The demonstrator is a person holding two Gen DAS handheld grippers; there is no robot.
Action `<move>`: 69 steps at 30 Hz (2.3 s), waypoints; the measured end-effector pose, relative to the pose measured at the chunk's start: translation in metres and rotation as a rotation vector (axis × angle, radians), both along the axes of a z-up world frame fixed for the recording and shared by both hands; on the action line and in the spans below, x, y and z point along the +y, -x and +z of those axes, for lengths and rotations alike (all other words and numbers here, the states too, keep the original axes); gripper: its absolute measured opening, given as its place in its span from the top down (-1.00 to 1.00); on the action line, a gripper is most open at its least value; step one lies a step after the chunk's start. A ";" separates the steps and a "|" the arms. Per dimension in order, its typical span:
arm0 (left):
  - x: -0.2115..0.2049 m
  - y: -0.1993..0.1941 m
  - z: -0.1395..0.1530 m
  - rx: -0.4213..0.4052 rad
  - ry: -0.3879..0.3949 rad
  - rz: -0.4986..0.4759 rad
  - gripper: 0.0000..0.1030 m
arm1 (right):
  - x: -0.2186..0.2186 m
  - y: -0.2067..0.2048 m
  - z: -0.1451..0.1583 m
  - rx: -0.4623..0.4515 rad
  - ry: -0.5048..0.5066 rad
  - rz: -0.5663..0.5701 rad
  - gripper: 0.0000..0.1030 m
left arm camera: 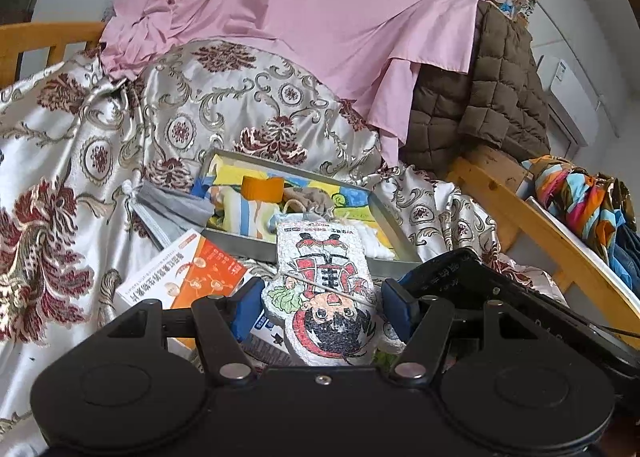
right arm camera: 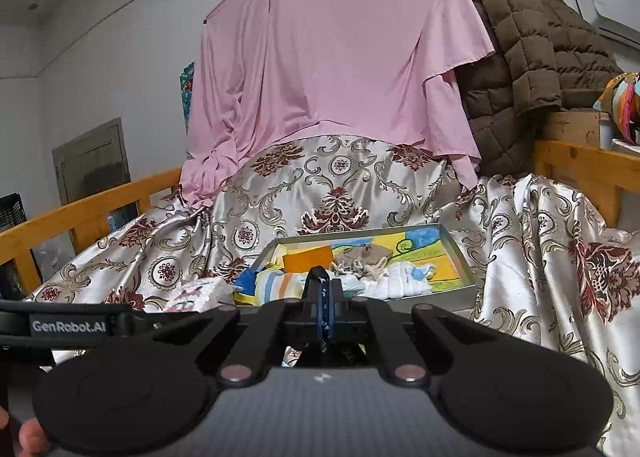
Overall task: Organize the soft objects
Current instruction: 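Carry the cartoon card and black sock pack over the metal tray with both tools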
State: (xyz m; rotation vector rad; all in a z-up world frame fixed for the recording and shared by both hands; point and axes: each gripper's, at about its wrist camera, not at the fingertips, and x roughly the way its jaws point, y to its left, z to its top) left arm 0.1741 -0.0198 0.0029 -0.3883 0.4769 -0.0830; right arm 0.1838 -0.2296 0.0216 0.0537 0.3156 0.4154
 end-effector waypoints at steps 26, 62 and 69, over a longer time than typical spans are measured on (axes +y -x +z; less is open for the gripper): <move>0.026 -0.123 0.030 -0.137 -0.078 -0.110 -0.28 | -0.014 -0.034 0.041 -0.019 -0.016 -0.009 0.94; 0.118 -0.329 -0.048 0.169 -0.008 -0.063 -0.28 | 0.141 -0.305 -0.001 0.169 0.167 -0.118 0.94; 0.110 -0.331 -0.060 0.200 -0.028 -0.079 -0.28 | 0.140 -0.308 -0.013 0.205 0.180 -0.109 0.94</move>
